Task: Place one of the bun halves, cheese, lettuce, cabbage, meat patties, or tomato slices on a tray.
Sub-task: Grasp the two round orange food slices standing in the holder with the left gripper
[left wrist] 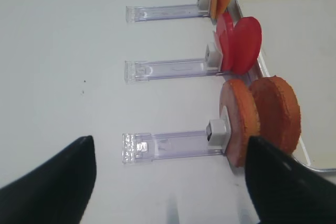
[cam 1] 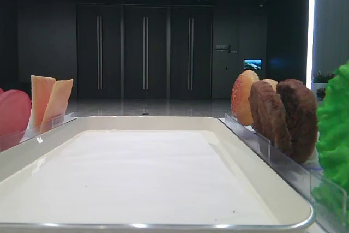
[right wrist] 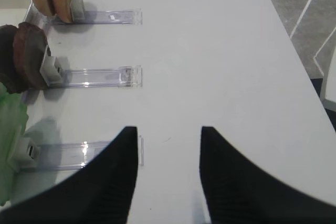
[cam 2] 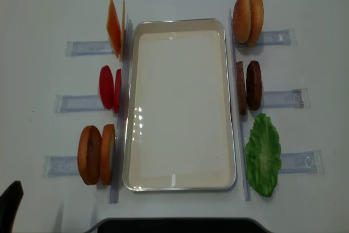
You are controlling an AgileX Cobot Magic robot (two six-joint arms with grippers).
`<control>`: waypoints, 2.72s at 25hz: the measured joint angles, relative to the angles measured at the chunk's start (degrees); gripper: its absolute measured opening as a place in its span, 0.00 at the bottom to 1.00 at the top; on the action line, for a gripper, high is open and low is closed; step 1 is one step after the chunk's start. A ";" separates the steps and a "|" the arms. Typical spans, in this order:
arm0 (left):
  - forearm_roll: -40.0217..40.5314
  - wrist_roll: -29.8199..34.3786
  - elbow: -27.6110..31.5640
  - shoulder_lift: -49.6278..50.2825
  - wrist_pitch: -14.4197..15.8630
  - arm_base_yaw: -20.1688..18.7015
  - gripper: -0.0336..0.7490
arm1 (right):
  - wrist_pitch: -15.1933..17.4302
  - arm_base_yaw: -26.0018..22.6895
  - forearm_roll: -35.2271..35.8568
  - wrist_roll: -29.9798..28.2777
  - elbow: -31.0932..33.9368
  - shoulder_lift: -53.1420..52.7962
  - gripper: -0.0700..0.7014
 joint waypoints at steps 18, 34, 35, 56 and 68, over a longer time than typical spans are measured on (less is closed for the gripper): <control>0.00 0.00 0.00 0.00 0.00 0.00 0.89 | 0.00 0.00 0.00 0.00 0.00 0.00 0.45; 5.60 -8.44 -1.44 6.69 1.83 0.00 0.79 | 0.00 0.00 0.00 0.00 0.00 0.00 0.45; 6.07 -9.15 -2.10 10.71 2.00 0.00 0.78 | 0.00 0.00 0.00 0.00 0.00 0.00 0.45; -4.98 -9.01 -22.63 71.21 -3.39 -1.77 0.76 | 0.00 0.00 0.00 0.00 0.00 0.00 0.45; 3.21 -42.56 -22.81 74.35 -4.79 -28.97 0.76 | 0.00 0.00 0.00 0.00 0.00 0.00 0.45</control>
